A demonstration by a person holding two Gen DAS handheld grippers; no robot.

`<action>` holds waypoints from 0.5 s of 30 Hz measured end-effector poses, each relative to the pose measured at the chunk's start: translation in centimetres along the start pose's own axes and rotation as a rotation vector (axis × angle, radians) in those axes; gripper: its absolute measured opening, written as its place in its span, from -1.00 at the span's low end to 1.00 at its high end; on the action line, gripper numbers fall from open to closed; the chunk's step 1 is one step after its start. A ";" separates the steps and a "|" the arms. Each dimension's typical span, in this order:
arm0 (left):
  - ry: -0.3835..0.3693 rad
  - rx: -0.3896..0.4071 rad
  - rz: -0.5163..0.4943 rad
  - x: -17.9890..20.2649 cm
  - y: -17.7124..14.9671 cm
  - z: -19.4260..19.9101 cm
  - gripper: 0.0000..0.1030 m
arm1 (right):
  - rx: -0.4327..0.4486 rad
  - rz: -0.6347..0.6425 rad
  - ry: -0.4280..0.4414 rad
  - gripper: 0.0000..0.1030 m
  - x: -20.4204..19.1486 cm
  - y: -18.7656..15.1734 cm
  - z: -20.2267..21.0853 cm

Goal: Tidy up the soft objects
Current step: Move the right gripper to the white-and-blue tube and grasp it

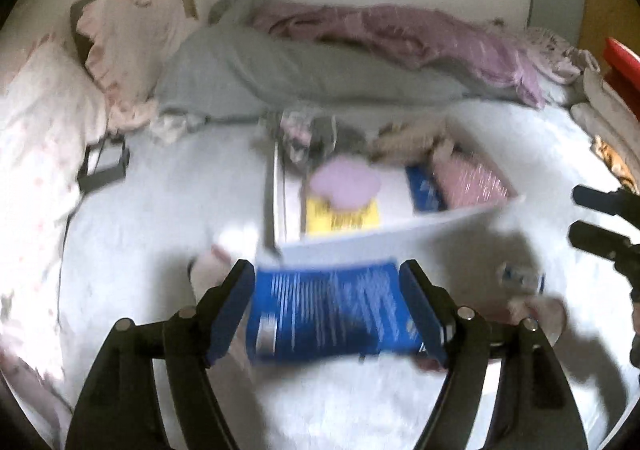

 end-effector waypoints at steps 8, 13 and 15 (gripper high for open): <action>0.025 -0.071 0.003 -0.3 -6.2 -1.3 0.46 | -0.034 -0.045 -0.069 0.44 0.5 -4.7 -0.3; 0.036 -0.101 -0.037 0.7 -8.4 -2.7 0.47 | -0.013 -0.081 -0.084 0.44 0.5 -6.4 0.3; 0.054 -0.123 -0.027 0.8 -9.4 -3.8 0.61 | -0.020 -0.082 -0.080 0.44 0.2 -6.7 0.3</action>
Point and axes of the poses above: each gripper's, at about its wrist camera, not at the fingertips, and z roughly against the way its jaws point, x to its right, y to its top, the point moved 9 cm from there along -z, roughly the way its jaws point, and after that the axes turned 14 degrees about y, right-handed, at the moved point
